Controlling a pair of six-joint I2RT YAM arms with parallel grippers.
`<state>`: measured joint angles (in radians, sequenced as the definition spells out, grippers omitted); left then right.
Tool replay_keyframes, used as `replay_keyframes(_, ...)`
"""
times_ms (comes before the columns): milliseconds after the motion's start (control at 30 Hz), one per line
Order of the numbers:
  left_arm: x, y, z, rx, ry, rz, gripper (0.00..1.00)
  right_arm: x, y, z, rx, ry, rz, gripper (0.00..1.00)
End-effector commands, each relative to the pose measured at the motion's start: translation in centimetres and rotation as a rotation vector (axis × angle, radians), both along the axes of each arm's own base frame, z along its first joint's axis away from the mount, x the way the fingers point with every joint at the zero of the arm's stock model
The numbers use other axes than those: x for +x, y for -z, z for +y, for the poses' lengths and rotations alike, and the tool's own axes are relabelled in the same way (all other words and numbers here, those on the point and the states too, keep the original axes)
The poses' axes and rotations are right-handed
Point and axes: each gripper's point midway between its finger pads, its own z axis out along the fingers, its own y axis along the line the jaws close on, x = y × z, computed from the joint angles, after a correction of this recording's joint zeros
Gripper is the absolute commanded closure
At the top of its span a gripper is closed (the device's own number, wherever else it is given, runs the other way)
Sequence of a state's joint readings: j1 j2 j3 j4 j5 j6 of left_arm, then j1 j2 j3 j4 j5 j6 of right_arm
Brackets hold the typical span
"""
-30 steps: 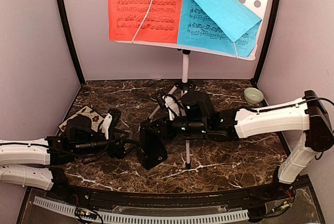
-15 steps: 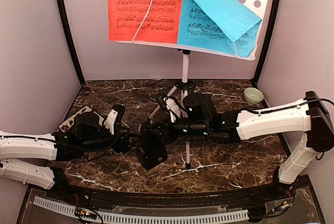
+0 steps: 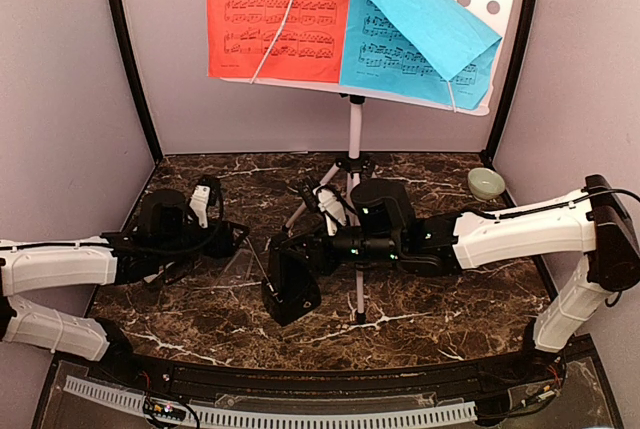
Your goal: Set up the instrument practice props
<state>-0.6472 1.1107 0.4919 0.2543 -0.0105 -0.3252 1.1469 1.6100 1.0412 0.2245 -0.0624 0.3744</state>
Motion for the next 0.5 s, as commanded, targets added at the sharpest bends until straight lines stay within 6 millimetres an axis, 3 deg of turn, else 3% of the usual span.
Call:
replay_keyframes(0, 2.6, -1.0, 1.9, 0.027, -0.065, 0.014, 0.39, -1.1, 4.7, -1.2, -0.151, -0.014, 0.039, 0.68)
replay_keyframes(100, 5.0, -2.2, 4.8, -0.037, -0.165, 0.071, 0.38, -1.1, 4.7, -1.2, -0.154, -0.016, 0.036, 0.68)
replay_keyframes(200, 6.3, -4.5, 6.2, -0.134, -0.182, 0.064, 0.32, -1.1, 4.2, -1.2, -0.146, -0.016, 0.032, 0.68)
replay_keyframes(467, 7.1, -6.3, 4.8, -0.156, -0.082, 0.08, 0.24, -1.1, 1.3, -0.6, -0.107, -0.031, -0.007, 0.58)
